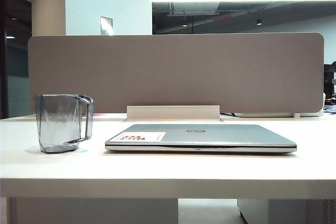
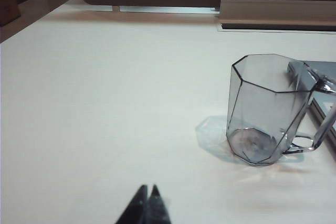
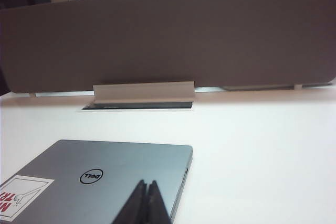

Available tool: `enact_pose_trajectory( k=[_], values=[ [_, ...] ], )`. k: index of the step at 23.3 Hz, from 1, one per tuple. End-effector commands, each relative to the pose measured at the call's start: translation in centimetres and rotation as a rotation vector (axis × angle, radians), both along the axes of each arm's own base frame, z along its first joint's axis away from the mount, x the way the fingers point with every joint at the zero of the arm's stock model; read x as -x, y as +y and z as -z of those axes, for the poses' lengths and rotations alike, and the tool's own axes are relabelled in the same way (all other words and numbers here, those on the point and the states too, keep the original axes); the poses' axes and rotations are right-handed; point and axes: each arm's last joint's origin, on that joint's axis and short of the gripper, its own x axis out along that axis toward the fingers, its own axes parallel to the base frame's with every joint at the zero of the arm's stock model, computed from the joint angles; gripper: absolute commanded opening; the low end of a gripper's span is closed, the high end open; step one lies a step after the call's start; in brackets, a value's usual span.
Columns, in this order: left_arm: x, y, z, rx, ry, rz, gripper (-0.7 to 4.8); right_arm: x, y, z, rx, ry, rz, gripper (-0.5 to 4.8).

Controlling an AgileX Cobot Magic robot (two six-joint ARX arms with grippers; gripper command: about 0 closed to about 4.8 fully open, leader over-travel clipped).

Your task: Pick up the water cup and place it on the right side of the laptop.

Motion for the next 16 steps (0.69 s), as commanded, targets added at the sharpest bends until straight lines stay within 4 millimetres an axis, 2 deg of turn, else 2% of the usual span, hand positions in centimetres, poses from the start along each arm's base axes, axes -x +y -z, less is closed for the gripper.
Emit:
enact_pose_trajectory(
  k=[1, 5, 11, 16],
  values=[
    [0.0, 0.0, -0.1, 0.004, -0.008, 0.004, -0.05, 0.0, 0.0, -0.4, -0.001, 0.014, -0.002, -0.02],
    [0.0, 0.0, -0.1, 0.005, -0.008, 0.004, -0.05, -0.3, 0.0, -1.2, -0.002, 0.03, -0.01, -0.02],
    [0.0, 0.0, -0.1, 0.004, -0.007, 0.004, -0.05, -1.3, 0.2, -3.6, 0.003, 0.078, -0.038, -0.02],
    [0.0, -0.1, 0.0, 0.007, 0.003, 0.024, -0.06, -3.7, 0.9, -5.1, 0.011, 0.131, -0.123, -0.02]
  ],
)
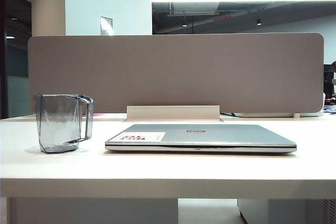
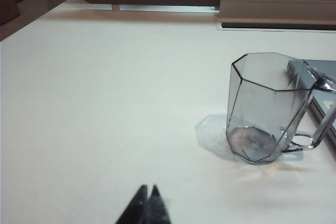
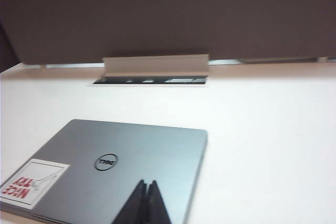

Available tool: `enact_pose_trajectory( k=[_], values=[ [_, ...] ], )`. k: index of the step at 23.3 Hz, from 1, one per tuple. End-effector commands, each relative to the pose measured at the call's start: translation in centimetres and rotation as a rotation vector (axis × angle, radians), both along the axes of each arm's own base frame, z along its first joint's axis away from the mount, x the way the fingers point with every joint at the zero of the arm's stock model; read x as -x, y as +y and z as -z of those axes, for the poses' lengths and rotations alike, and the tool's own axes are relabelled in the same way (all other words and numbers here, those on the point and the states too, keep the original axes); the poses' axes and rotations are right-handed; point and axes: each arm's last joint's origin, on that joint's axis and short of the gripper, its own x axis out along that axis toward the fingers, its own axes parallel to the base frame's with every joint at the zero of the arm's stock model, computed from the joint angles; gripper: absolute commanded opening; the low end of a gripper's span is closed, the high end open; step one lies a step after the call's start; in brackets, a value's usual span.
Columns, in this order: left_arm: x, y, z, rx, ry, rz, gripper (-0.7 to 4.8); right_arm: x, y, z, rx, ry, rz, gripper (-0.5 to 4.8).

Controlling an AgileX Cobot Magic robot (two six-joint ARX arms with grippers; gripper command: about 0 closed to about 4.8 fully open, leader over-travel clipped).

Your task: Pick up the water cup and place it on the right side of the laptop.

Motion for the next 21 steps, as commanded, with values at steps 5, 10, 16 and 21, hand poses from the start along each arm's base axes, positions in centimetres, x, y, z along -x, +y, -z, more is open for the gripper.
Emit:
enact_pose_trajectory(
  k=[5, 10, 16, 21],
  values=[
    [0.0, -0.1, -0.1, 0.006, 0.001, 0.023, -0.05, -3.1, 3.6, -0.2, 0.014, -0.009, -0.215, -0.02],
    [0.0, -0.1, -0.1, 0.006, 0.001, 0.023, -0.06, -4.5, 6.9, 1.1, 0.029, 0.028, -0.28, -0.02],
    [0.0, -0.1, -0.1, 0.006, 0.001, 0.023, -0.05, -6.2, 10.5, 2.7, 0.053, 0.082, -0.381, -0.01],
    [0.0, -0.1, -0.1, 0.006, 0.001, 0.023, -0.05, -7.8, 12.7, 2.6, 0.067, 0.113, -0.421, -0.01]
  ],
)
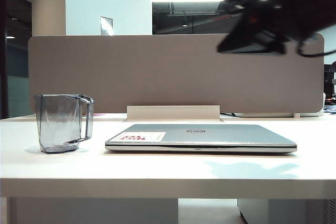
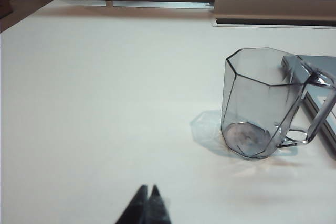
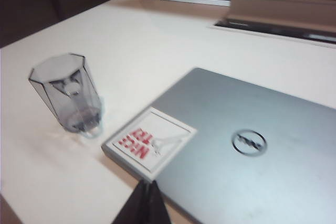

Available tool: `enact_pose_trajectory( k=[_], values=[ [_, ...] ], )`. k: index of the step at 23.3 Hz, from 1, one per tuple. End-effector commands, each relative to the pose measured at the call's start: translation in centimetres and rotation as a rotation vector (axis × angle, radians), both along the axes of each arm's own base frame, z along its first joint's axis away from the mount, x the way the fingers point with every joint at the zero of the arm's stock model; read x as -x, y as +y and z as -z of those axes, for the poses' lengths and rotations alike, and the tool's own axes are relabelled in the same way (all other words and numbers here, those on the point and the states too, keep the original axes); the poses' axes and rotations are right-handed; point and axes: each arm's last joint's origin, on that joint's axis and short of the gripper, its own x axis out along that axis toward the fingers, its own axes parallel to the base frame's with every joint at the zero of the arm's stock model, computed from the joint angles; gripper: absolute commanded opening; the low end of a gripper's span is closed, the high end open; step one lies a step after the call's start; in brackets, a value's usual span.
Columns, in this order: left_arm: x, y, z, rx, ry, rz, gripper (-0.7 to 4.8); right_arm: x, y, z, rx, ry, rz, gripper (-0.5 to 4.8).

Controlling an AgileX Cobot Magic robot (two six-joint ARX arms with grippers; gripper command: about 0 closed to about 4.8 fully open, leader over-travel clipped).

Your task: Pick up the water cup and place it on the right side of the laptop.

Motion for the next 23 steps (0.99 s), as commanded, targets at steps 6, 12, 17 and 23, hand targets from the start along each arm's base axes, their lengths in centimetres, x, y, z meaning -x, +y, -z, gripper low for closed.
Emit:
enact_pose_trajectory(
  k=[6, 12, 17, 23],
  values=[
    [0.0, 0.0, -0.2, 0.004, -0.008, 0.004, -0.05, -2.9, 5.0, -0.7, -0.007, -0.01, -0.092, 0.0],
    [0.0, 0.0, -0.2, 0.004, -0.008, 0.004, -0.05, -3.5, 9.2, 0.2, 0.009, 0.01, -0.183, 0.8],
    [0.0, 0.0, -0.2, 0.004, -0.009, 0.004, -0.06, -4.7, 12.1, 0.9, 0.024, 0.025, -0.219, 1.09],
    [0.0, 0.0, -0.2, 0.004, -0.009, 0.004, -0.05, -6.5, 14.5, 1.5, 0.028, 0.031, -0.228, 1.06]
  ],
)
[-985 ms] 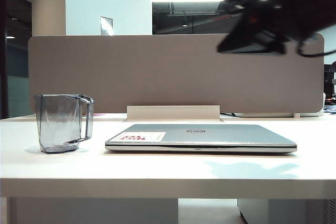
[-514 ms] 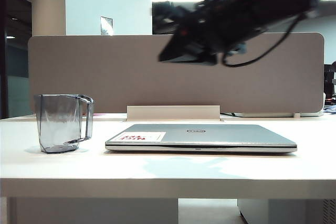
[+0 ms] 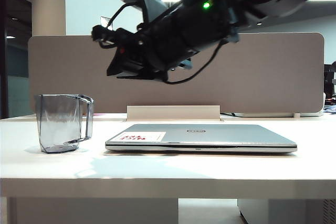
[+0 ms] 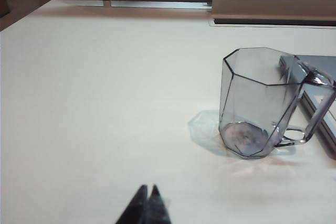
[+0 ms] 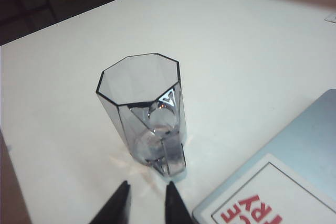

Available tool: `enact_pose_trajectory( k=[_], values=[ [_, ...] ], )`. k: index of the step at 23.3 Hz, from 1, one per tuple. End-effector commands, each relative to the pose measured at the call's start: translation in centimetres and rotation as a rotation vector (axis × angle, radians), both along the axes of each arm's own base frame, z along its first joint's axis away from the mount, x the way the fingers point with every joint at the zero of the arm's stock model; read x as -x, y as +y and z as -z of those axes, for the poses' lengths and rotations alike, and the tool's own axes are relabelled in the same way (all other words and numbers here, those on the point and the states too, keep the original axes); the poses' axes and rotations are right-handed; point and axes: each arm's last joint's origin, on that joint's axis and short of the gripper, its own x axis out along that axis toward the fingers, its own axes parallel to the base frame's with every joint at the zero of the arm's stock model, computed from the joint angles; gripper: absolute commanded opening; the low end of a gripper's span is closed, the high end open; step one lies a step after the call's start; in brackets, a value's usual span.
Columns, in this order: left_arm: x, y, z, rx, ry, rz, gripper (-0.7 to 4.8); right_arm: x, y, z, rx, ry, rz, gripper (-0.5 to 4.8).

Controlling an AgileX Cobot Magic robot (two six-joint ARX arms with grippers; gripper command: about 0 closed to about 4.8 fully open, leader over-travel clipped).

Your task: Pick up the water cup and place it on the right side of the laptop.

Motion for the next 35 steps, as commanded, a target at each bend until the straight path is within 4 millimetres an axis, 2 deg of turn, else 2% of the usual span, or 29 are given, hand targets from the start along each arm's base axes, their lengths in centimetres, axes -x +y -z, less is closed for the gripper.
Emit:
enact_pose_trajectory(
  k=[1, 7, 11, 17, 18, 20, 22, 30, 35],
  values=[
    [0.0, 0.0, -0.2, 0.004, -0.009, 0.001, -0.05, -0.6, 1.1, -0.2, -0.014, -0.013, -0.009, 1.07],
    [0.0, 0.0, -0.2, 0.004, -0.009, 0.001, -0.05, -2.0, 3.8, 1.4, 0.04, 0.037, -0.029, 1.09],
    [0.0, 0.0, -0.2, 0.004, -0.009, 0.001, -0.05, -2.3, 4.9, 2.3, 0.066, 0.063, -0.05, 1.08],
    [0.0, 0.0, -0.2, 0.003, -0.009, 0.001, -0.05, -2.6, 5.9, 2.5, 0.059, 0.063, -0.073, 1.03],
    [0.0, 0.0, -0.2, 0.003, -0.009, 0.001, -0.05, -2.6, 5.9, 2.4, 0.057, 0.06, -0.073, 0.91],
    [0.0, 0.0, -0.2, 0.003, -0.009, 0.0, -0.05, -2.8, 6.3, 2.4, 0.053, 0.058, -0.079, 0.28],
    [0.0, 0.0, -0.2, 0.003, -0.009, -0.003, -0.05, -2.9, 6.4, 2.4, 0.049, 0.053, -0.079, -0.03],
    [0.0, 0.0, -0.2, 0.003, -0.009, -0.003, -0.05, -3.5, 6.6, 3.7, 0.06, 0.064, -0.067, -0.01],
    [0.0, 0.0, -0.2, 0.003, -0.009, -0.002, -0.06, -4.3, 7.2, 3.4, 0.05, 0.053, -0.061, -0.01]
  ],
)
